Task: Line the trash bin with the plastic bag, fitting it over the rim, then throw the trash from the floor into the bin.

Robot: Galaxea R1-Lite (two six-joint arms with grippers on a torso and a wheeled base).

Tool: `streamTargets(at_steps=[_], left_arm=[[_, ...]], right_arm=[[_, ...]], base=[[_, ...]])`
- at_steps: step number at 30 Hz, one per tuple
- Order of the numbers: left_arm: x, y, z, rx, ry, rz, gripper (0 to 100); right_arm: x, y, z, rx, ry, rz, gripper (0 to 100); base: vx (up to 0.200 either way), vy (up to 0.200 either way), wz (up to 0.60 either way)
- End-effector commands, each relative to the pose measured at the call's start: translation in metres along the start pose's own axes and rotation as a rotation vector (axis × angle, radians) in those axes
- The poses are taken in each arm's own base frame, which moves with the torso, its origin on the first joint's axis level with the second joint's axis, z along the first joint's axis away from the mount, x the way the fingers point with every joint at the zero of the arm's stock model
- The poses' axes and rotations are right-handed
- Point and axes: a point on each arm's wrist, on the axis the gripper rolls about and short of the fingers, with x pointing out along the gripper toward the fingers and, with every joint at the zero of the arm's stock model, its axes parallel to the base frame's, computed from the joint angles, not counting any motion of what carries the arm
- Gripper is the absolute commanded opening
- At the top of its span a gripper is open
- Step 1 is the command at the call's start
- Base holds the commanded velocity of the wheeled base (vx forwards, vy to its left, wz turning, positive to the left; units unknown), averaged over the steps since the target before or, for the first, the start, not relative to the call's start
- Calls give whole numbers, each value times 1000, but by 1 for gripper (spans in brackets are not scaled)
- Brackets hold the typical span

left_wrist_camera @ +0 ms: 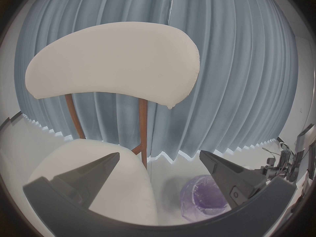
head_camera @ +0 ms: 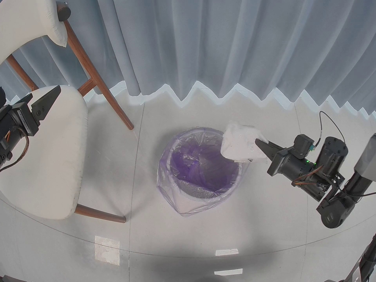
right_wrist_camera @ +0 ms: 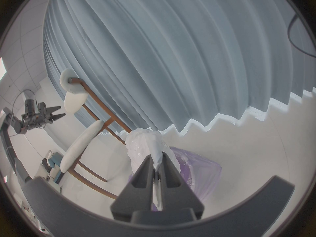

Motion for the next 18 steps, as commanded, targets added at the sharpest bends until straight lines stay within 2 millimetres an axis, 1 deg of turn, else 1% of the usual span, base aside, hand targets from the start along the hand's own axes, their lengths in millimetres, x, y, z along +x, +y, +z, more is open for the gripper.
streamTargets(at_steps=[1, 5, 6, 10, 13, 15, 18], left_arm=[[0, 2, 0, 2, 0, 10, 100], [-1, 2, -4, 2, 13, 11, 100], [-2, 2, -4, 2, 14, 11, 100], [-3, 2, -8, 2, 26, 12, 100], [-3, 2, -8, 3, 26, 10, 100], [-3, 2, -8, 3, 26, 10, 100], [-2, 3, -8, 3, 28, 12, 100]], right_arm=[[36, -17, -46, -6, 64, -7, 0], [56, -23, -52, -41, 39, 1, 0], [56, -23, -52, -42, 38, 2, 0], [61, -14, -68, -35, 76, 28, 0], [69, -18, -80, -32, 93, 19, 0], [76, -21, -85, -34, 84, 16, 0], [82, -24, -94, -32, 90, 9, 0]], base=[[0, 0, 0], [0, 0, 0], [0, 0, 0], [0, 0, 0], [0, 0, 0], [0, 0, 0], [0, 0, 0]])
